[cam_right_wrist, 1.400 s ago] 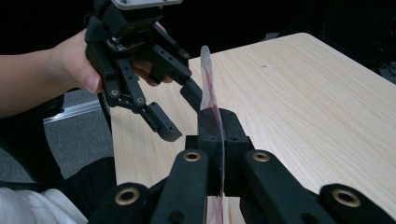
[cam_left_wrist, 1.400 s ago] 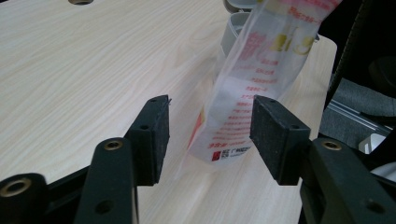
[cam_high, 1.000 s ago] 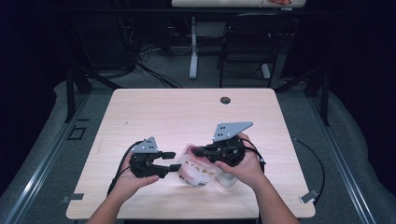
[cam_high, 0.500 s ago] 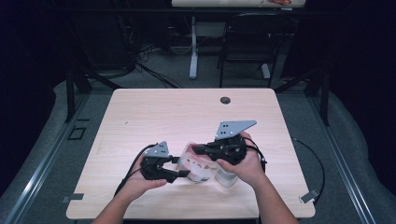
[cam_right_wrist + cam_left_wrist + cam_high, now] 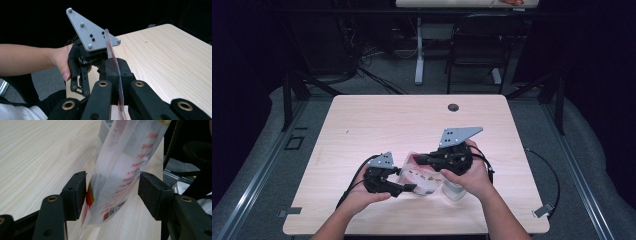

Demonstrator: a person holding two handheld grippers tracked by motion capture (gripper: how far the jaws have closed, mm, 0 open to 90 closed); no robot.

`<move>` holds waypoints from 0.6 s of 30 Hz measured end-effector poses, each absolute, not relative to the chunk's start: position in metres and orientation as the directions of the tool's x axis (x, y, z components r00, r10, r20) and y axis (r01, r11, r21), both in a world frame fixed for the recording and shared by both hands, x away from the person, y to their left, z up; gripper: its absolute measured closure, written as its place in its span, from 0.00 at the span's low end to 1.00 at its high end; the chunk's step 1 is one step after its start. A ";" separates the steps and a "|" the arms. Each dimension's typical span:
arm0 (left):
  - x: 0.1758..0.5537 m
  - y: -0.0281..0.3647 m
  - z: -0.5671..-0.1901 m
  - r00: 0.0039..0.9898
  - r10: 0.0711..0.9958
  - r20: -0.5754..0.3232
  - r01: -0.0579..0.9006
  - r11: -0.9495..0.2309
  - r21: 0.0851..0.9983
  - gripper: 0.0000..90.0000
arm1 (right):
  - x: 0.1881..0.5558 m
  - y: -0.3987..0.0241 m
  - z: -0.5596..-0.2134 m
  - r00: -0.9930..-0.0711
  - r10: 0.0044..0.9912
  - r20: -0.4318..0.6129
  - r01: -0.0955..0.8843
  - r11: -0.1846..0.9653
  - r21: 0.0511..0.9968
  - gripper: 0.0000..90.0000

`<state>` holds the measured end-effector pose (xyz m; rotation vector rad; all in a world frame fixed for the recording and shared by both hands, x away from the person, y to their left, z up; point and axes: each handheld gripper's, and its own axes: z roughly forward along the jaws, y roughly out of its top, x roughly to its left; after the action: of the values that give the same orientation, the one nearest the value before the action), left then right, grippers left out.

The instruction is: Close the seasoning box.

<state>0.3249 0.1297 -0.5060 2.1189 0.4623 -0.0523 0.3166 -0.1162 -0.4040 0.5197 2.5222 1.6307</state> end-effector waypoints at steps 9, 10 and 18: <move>0.326 0.130 -0.507 0.935 0.285 -0.211 0.332 -0.494 0.804 0.42 | 0.319 -0.108 -0.396 -0.946 0.311 0.098 0.221 0.394 0.892 1.00; 0.326 0.130 -0.507 0.934 0.285 -0.216 0.335 -0.489 0.805 0.41 | 0.318 -0.107 -0.395 -0.945 0.312 0.100 0.223 0.387 0.895 1.00; 0.325 0.124 -0.516 0.938 0.274 -0.211 0.330 -0.526 0.784 0.38 | 0.316 -0.107 -0.386 -0.950 0.299 0.093 0.209 0.381 0.901 1.00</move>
<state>0.3249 0.1236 -0.5164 2.1539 0.4265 -0.0762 0.3159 -0.1066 -0.3858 0.4680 2.5389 1.6369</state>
